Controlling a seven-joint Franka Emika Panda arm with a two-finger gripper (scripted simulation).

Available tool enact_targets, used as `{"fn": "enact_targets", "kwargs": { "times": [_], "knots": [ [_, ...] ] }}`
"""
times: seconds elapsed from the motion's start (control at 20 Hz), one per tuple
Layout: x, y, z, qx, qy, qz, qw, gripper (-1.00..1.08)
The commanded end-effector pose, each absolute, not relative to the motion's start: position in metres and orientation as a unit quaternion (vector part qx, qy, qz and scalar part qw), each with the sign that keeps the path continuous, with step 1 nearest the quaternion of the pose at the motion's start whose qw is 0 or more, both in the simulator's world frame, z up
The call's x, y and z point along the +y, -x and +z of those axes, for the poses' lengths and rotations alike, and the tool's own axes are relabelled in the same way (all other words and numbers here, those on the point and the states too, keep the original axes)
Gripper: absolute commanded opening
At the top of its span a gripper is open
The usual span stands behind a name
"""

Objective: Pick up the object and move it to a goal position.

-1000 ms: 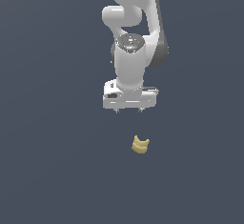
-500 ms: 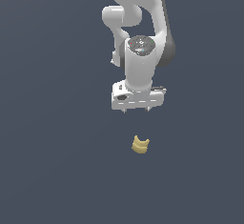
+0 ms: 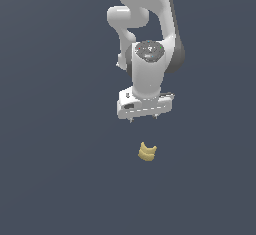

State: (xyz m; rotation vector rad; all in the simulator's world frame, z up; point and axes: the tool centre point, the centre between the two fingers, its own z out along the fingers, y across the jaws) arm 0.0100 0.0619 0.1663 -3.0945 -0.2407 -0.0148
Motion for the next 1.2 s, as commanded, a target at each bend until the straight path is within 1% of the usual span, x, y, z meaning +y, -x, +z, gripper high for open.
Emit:
{"fn": "enact_targets", "kwargs": {
  "times": [0.0,1.15],
  "knots": [
    [0.063,-0.014,0.164,-0.098,0.995,-0.005,0.017,1.0],
    [0.079,-0.075,0.122,-0.41,0.912,-0.001,0.003,1.0]
  ]
}}
